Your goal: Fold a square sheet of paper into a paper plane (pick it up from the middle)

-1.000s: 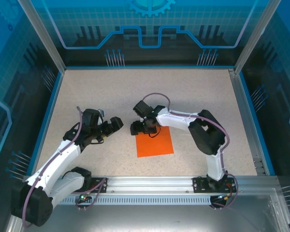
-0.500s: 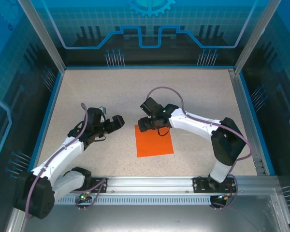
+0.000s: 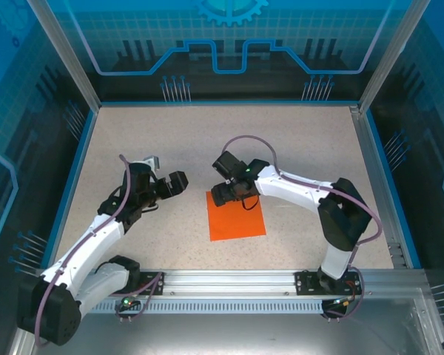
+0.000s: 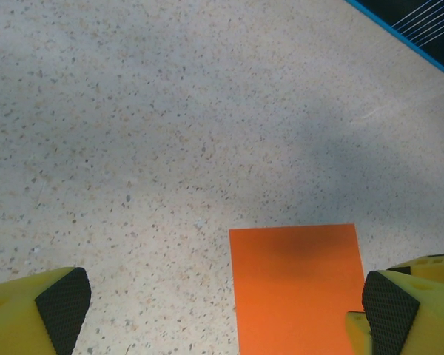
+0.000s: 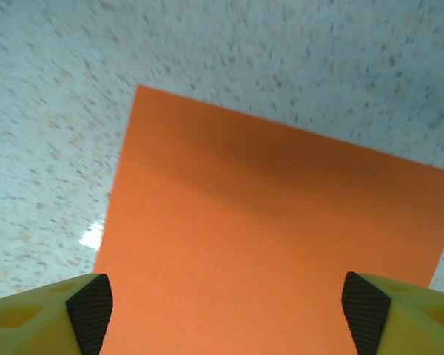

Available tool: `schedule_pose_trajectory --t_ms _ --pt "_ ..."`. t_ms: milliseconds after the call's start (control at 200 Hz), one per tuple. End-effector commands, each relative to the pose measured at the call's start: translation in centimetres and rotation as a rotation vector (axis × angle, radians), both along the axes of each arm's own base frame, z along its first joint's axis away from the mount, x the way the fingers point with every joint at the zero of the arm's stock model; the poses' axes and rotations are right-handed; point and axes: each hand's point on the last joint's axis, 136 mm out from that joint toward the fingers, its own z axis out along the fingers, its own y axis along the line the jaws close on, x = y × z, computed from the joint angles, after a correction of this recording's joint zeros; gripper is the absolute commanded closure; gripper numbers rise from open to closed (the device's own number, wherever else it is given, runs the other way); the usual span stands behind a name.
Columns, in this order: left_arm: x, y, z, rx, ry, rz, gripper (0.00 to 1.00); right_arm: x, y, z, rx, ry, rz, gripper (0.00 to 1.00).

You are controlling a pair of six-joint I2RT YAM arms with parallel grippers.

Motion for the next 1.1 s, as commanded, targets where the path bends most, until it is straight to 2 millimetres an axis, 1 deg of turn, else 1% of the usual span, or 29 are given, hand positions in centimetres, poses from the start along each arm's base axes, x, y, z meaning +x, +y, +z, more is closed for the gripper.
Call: schedule_pose_trajectory --t_ms 0,80,190,365,530,670,695,745,875,970,1090 --pt "-0.8 0.2 -0.1 0.012 0.032 -0.005 0.02 -1.4 -0.6 -0.5 -0.065 0.069 -0.074 0.13" --pt "-1.1 0.0 -0.6 -0.010 0.042 -0.005 0.02 -1.7 -0.7 -1.0 -0.110 0.077 -0.093 0.16" --pt "-1.5 -0.5 -0.6 -0.045 0.049 -0.018 0.01 -2.3 -0.9 -1.5 -0.178 0.089 -0.093 0.14" --pt "-2.2 -0.7 -0.9 -0.062 0.071 -0.028 0.02 -2.7 -1.3 -3.8 -0.192 0.155 -0.122 0.13" --pt "-2.7 -0.5 -1.2 -0.046 0.080 -0.032 0.02 -2.9 -0.7 -4.9 -0.182 0.200 -0.119 0.12" --pt "-2.6 -0.6 -1.3 -0.048 0.084 -0.039 0.02 -3.0 -0.8 -5.8 -0.187 0.229 -0.146 0.08" --pt "-2.5 -0.6 -1.3 -0.047 0.085 -0.040 0.01 -3.1 -0.8 -5.9 -0.186 0.233 -0.149 0.04" --pt "-2.4 -0.6 -1.4 -0.044 0.088 -0.041 0.01 -3.0 -0.8 -6.0 -0.181 0.234 -0.152 0.02" --pt "-2.1 -0.8 -1.7 -0.040 0.098 -0.047 0.02 -3.0 -1.0 -6.6 -0.174 0.253 -0.165 0.01" --pt "-1.8 -1.1 -1.9 -0.043 0.109 -0.060 0.02 -3.2 -1.1 -7.6 -0.160 0.284 -0.177 0.01" --pt "-1.6 -1.2 -2.3 -0.029 0.120 -0.074 0.01 -3.6 -2.2 -8.9 -0.197 0.308 -0.199 0.01"
